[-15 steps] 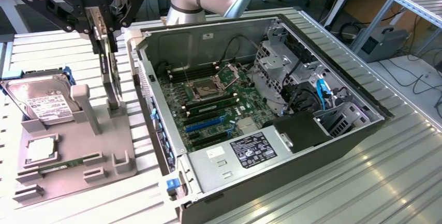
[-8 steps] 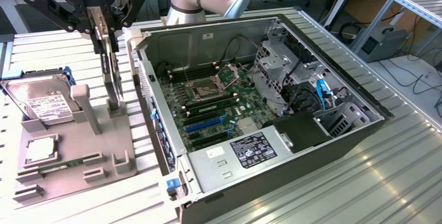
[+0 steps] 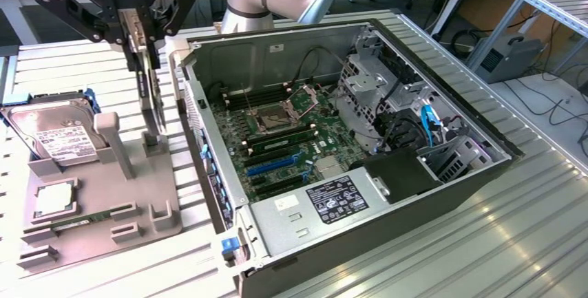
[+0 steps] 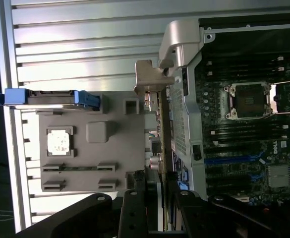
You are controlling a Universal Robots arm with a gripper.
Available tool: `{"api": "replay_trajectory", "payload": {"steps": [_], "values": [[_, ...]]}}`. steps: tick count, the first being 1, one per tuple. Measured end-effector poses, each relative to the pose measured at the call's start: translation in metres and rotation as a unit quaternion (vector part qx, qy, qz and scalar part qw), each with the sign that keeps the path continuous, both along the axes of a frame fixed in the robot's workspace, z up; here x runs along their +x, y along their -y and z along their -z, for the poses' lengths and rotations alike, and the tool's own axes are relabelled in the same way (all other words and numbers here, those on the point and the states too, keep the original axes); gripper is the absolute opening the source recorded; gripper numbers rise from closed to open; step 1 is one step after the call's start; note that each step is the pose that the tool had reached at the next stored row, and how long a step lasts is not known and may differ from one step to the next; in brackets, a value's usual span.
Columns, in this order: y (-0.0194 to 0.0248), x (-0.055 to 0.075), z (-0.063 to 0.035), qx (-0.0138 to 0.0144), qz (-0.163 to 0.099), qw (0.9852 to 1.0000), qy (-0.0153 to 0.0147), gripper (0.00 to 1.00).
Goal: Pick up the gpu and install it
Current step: 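Pick up the gpu and move the gpu toward the slot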
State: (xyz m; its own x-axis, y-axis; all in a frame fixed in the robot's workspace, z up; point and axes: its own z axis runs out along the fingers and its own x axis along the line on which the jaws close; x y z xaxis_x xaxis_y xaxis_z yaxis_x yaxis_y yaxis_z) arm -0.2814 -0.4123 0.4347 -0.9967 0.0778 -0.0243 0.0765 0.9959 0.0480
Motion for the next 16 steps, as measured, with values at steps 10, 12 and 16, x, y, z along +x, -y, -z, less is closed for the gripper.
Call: {"api": "replay_trajectory", "payload": {"steps": [10, 12, 16], "values": [[0.0000, 0.0035, 0.0000, 0.0000, 0.000, 1.0000, 0.0000, 0.27], [0.0000, 0.0041, 0.0000, 0.0000, 0.000, 1.0000, 0.0000, 0.27], [0.0000, 0.0053, 0.0000, 0.0000, 0.000, 1.0000, 0.0000, 0.27]]}}
